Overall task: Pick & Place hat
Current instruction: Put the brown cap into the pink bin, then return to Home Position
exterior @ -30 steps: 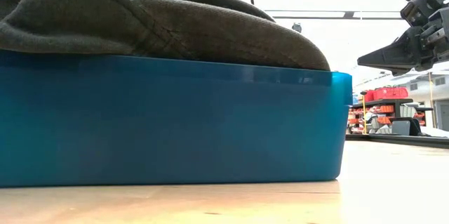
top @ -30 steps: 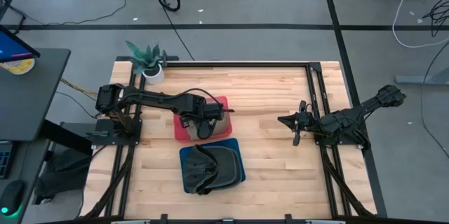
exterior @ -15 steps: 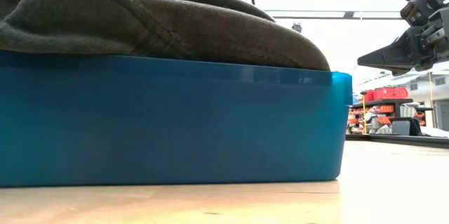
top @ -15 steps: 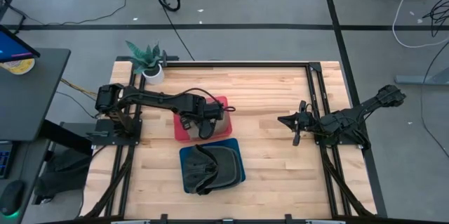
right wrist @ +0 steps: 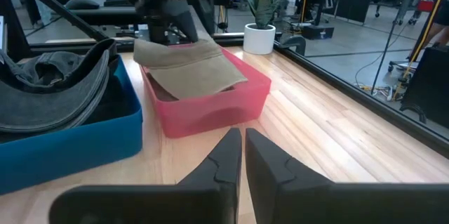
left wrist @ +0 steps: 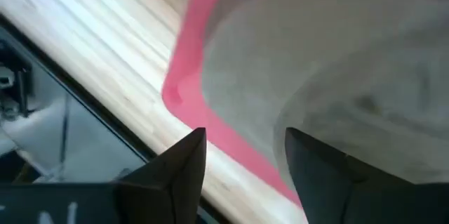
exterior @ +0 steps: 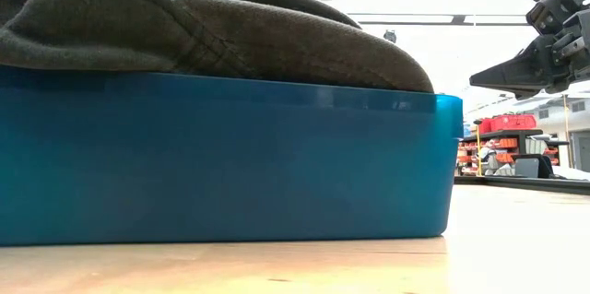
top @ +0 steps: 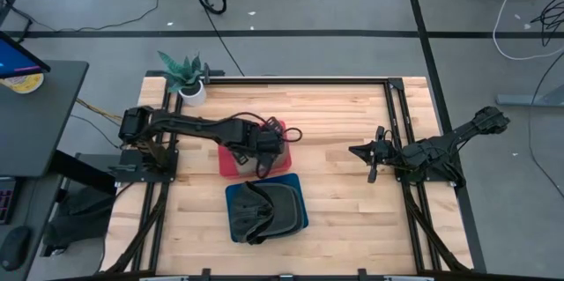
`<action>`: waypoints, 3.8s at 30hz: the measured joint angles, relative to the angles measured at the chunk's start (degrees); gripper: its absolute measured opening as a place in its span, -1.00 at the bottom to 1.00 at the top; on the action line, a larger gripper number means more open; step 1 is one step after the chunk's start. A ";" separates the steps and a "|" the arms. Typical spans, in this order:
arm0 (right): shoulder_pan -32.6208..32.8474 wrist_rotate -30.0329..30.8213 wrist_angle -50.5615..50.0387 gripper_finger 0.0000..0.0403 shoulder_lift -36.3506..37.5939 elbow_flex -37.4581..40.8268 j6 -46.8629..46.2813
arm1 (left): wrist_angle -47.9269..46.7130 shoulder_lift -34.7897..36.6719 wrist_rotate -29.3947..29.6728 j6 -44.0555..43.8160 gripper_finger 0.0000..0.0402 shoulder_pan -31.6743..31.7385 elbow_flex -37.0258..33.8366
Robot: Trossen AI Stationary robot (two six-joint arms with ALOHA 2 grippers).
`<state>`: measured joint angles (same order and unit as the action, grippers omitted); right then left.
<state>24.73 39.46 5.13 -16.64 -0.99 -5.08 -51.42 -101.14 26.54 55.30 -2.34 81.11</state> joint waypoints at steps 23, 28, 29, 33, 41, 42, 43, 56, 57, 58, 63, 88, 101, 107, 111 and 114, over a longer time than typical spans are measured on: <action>0.01 0.00 -0.02 -0.88 0.02 0.00 -0.02 | -6.32 0.76 -34.26 -45.08 -0.04 -0.77 10.04; 0.00 -0.02 0.04 -0.88 0.02 0.00 0.00 | -0.53 2.94 -27.95 -48.35 -0.04 -2.91 6.44; 0.02 -0.01 0.04 -0.88 0.00 0.00 -0.02 | 0.52 3.71 -25.03 -49.20 -0.04 -3.31 5.37; 0.00 0.00 0.26 -0.88 0.02 0.00 0.00 | 9.45 10.04 -15.47 -51.67 -0.04 -4.36 -2.19; 0.01 0.00 0.55 -0.88 0.00 0.00 -0.01 | 34.41 29.86 -16.21 -53.59 -0.04 -4.36 -29.71; 0.01 -0.01 0.57 -0.88 0.02 0.00 -0.02 | 37.29 32.15 -16.21 -53.62 -0.04 -4.28 -32.96; 0.00 -0.01 0.58 -0.88 0.01 0.00 0.00 | 38.59 34.49 -16.34 -53.99 -0.04 -4.25 -35.63; 0.00 0.00 1.64 -0.88 -0.02 0.00 -0.02 | 42.17 57.90 -9.04 -58.21 -0.04 -3.87 -51.48; 0.00 -0.02 1.68 -0.88 -0.02 0.00 -0.02 | 43.20 58.92 -8.63 -58.47 -0.04 -3.87 -52.39; 0.02 -0.02 1.75 -0.88 -0.06 0.00 0.00 | 44.17 59.85 -8.52 -58.75 -0.04 -3.87 -53.39; 0.01 0.00 2.03 -0.88 -0.06 0.00 -0.01 | 45.44 66.04 -7.71 -59.35 -0.04 -3.90 -57.39; 0.01 0.00 2.13 -0.88 -0.04 0.00 0.00 | 47.93 101.21 -9.80 -56.54 -0.04 -3.98 -71.13; 0.01 -0.01 2.27 -0.88 -0.04 0.00 -0.01 | 64.07 100.91 -13.57 -54.42 -0.04 -4.00 -80.34; 0.02 -0.02 2.29 -0.88 -0.04 0.00 0.00 | 65.63 100.89 -15.26 -52.83 -0.04 -4.00 -80.57; 0.00 -0.02 2.28 -0.88 -0.04 0.00 -0.02 | 64.81 100.89 -15.27 -51.88 -0.04 -4.00 -80.57; 0.00 -0.02 2.27 -0.88 -0.04 0.00 -0.02 | 65.01 100.89 -15.34 -51.98 -0.04 -4.00 -80.57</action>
<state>24.74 39.44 7.40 -16.69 -0.99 -5.10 13.59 -0.25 11.20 3.32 -6.35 0.54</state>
